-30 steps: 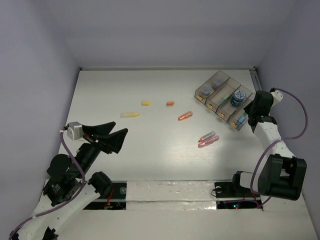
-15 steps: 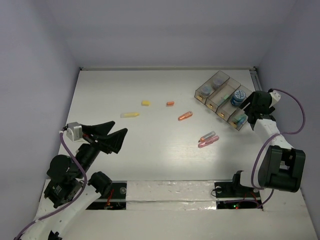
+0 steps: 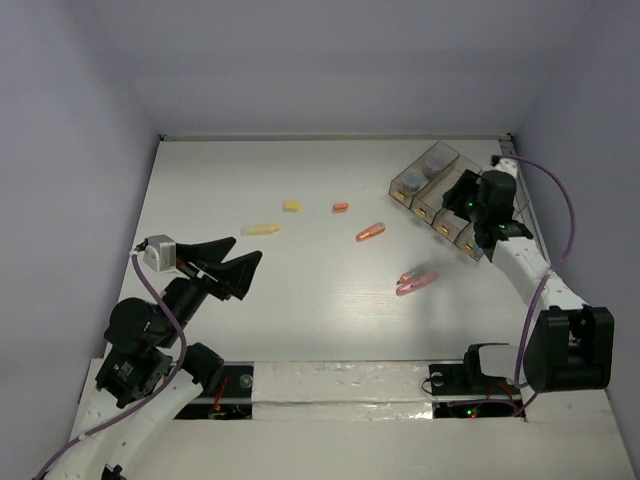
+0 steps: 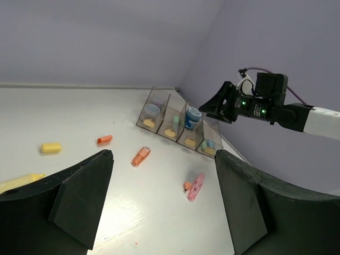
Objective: Sort the stationery into containers
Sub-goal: Place the pen in the storage box, then pick up the pen from the center of the board.
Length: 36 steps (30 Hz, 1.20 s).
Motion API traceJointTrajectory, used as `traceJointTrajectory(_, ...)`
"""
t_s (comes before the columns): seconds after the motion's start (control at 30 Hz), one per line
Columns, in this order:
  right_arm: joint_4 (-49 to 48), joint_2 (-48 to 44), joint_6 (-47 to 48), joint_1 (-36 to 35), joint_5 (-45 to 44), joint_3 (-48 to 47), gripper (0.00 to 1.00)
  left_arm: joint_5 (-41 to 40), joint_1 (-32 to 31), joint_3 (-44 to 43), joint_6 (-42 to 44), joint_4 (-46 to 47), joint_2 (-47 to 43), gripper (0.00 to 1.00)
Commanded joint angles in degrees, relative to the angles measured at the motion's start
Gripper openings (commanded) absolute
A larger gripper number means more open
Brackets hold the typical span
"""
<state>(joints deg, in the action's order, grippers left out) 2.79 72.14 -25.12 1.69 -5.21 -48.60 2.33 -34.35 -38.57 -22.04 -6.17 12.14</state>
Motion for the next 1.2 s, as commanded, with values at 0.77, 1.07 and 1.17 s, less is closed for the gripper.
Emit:
traceJointTrajectory(0.77,5.47,49.92,28.64,-44.76,33.59,-49.55,0.60,-3.98,11.32,-0.81,0.60,2.31,7.37,0.09)
traceJointTrajectory(1.07,20.75,71.03,35.14,-45.29,37.21,-80.92,0.76,-2.94,12.38,-0.28,0.42,3.27,8.42,0.11)
traceJointTrajectory(1.17,22.00,73.58,36.72,-45.29,37.12,-83.67,0.81,-2.77,12.38,-0.28,0.51,3.36,8.60,0.11)
